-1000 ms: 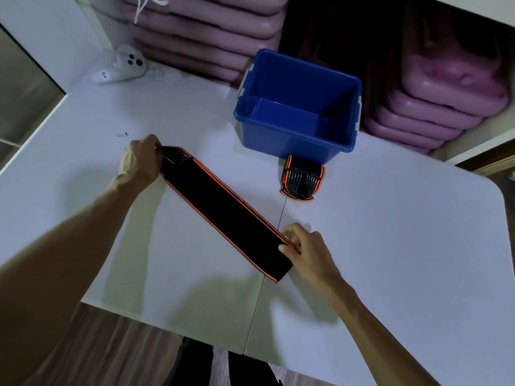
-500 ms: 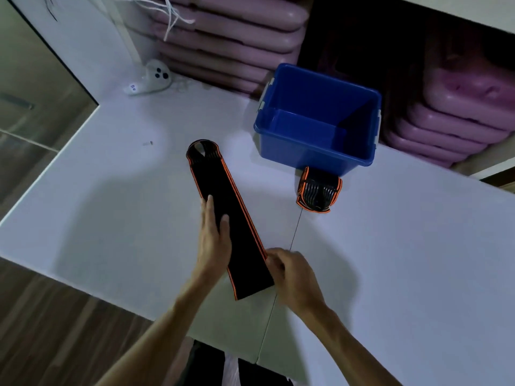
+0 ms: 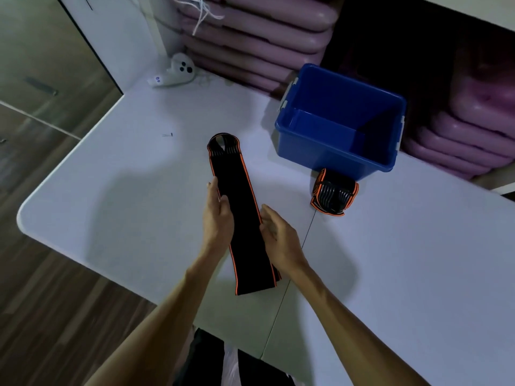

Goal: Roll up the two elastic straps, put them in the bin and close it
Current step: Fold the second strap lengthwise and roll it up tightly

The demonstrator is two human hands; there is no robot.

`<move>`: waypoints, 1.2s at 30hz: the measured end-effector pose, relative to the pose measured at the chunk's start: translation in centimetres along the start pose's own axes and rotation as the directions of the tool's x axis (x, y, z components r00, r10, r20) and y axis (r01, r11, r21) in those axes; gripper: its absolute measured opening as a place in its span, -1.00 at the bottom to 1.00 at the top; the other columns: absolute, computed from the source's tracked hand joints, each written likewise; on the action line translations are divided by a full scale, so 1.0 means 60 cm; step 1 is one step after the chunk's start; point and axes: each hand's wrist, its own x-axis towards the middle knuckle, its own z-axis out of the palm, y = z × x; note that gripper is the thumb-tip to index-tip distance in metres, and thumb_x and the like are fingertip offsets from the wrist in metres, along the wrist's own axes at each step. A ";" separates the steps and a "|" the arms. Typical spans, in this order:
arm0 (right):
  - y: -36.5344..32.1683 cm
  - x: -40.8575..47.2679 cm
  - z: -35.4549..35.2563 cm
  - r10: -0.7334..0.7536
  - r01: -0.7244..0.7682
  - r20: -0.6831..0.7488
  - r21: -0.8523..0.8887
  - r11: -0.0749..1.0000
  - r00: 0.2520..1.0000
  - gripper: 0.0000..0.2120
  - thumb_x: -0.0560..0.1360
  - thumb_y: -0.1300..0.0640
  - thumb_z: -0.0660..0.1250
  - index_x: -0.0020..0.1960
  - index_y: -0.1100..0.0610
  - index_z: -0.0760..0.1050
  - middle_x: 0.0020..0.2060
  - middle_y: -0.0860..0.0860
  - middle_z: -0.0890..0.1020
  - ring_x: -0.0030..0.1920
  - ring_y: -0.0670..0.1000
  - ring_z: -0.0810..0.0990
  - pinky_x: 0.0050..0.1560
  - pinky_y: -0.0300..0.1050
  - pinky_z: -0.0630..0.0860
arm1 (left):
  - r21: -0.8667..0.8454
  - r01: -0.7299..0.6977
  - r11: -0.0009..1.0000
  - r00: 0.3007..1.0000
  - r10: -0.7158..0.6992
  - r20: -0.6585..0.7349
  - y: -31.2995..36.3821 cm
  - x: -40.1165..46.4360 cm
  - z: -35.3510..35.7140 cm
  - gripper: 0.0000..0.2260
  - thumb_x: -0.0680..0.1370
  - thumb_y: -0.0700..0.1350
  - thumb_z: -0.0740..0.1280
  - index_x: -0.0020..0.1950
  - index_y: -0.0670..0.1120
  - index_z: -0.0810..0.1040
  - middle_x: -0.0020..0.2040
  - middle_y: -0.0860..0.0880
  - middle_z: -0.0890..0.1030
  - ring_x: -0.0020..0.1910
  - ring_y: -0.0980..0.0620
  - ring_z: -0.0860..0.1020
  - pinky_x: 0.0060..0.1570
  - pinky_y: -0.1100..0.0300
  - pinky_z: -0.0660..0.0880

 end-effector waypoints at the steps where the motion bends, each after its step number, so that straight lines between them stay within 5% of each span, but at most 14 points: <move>1: 0.004 -0.001 0.000 0.007 -0.007 0.002 0.006 1.000 1.000 -0.54 0.65 0.17 0.20 0.53 0.15 0.24 0.39 -0.03 0.46 0.31 -0.22 0.39 0.18 -0.61 0.29 | 0.007 0.002 1.000 1.000 -0.002 -0.014 0.006 -0.008 -0.005 -0.55 0.58 -0.02 0.08 0.48 0.14 0.22 0.49 -0.11 0.32 0.49 -0.13 0.25 0.43 -0.17 0.24; 3: 0.011 -0.008 0.001 0.012 -0.012 0.000 0.002 1.000 1.000 -0.55 0.65 0.17 0.22 0.52 0.14 0.26 0.38 -0.02 0.46 0.32 -0.19 0.41 0.18 -0.59 0.30 | 0.062 -0.009 0.998 0.998 0.012 -0.055 0.008 -0.032 -0.016 -0.58 0.64 -0.11 0.11 0.51 0.02 0.23 0.51 -0.06 0.28 0.50 -0.01 0.23 0.46 0.00 0.23; 6: 0.025 -0.033 -0.001 0.049 -0.053 -0.073 -0.047 0.997 0.996 -0.59 0.63 0.19 0.23 0.47 0.14 0.34 0.27 0.02 0.53 0.23 -0.11 0.51 0.04 -0.63 0.34 | 0.132 -0.034 0.991 0.995 0.047 -0.094 0.001 -0.096 -0.034 -0.61 0.63 -0.17 0.18 0.46 -0.10 0.32 0.37 -0.10 0.40 0.29 0.01 0.44 0.17 0.19 0.41; 13: 0.050 -0.105 0.006 0.102 -0.107 -0.083 -0.057 0.993 0.991 -0.65 0.59 0.31 0.27 0.36 0.17 0.48 -0.23 -0.06 0.64 -0.17 -0.08 0.62 -0.13 -0.42 0.54 | 0.227 0.071 0.971 0.997 -0.070 -0.012 -0.052 -0.214 -0.043 -0.64 0.60 -0.20 0.23 0.41 -0.11 0.39 0.21 -0.01 0.42 -0.01 0.12 0.53 -0.17 0.44 0.48; 16: 0.048 -0.110 0.014 0.117 -0.117 -0.003 -0.051 0.992 0.993 -0.63 0.57 0.32 0.27 0.36 0.11 0.49 -0.28 -0.03 0.66 -0.27 0.00 0.64 -0.21 -0.07 0.65 | 0.241 0.011 0.971 1.000 -0.011 -0.001 -0.066 -0.217 -0.033 -0.64 0.58 -0.29 0.25 0.37 -0.07 0.43 0.15 -0.02 0.42 -0.02 0.14 0.51 0.00 0.24 0.55; 20: 0.049 -0.105 0.014 0.111 -0.104 0.116 -0.068 0.992 0.987 -0.57 0.57 0.32 0.25 0.39 0.04 0.45 -0.20 0.06 0.71 -0.26 0.13 0.67 -0.17 0.15 0.64 | 0.355 -0.085 0.931 0.996 0.093 -0.004 -0.084 -0.211 -0.040 -0.66 0.58 -0.25 0.24 0.35 -0.04 0.42 0.19 -0.02 0.39 0.10 -0.02 0.47 0.13 -0.02 0.51; 25: 0.058 -0.109 0.000 0.096 -0.092 0.041 -0.083 0.992 0.995 -0.62 0.63 0.14 0.23 0.44 0.05 0.38 -0.16 0.02 0.66 -0.14 -0.01 0.65 -0.03 0.00 0.64 | 0.622 -0.366 0.692 0.913 0.397 0.096 -0.055 -0.159 -0.045 -0.64 0.61 -0.10 0.17 0.42 -0.08 0.38 0.46 -0.14 0.32 0.43 -0.12 0.27 0.36 0.04 0.25; 30: 0.052 -0.119 0.018 0.014 -0.005 0.072 -0.121 0.993 0.997 -0.55 0.62 0.29 0.19 0.45 -0.04 0.36 -0.37 -0.08 0.47 -0.36 -0.07 0.45 -0.28 -0.24 0.46 | 0.732 -0.448 0.513 0.891 0.317 0.323 -0.020 -0.011 0.010 -0.52 0.65 -0.04 0.07 0.55 -0.13 0.09 0.57 -0.20 0.00 0.56 -0.18 -0.06 0.51 -0.10 0.02; 36: 0.053 -0.121 0.021 0.135 -0.130 0.085 -0.059 0.990 0.987 -0.39 0.50 0.37 0.27 0.49 0.03 0.29 -0.39 -0.01 0.62 -0.48 -0.13 0.52 -0.37 -0.35 0.47 | 0.784 -0.423 0.454 0.906 0.226 0.358 -0.030 0.084 0.024 -0.49 0.67 0.03 -0.01 0.57 -0.11 -0.04 0.57 -0.22 -0.10 0.56 -0.19 -0.13 0.51 -0.16 -0.06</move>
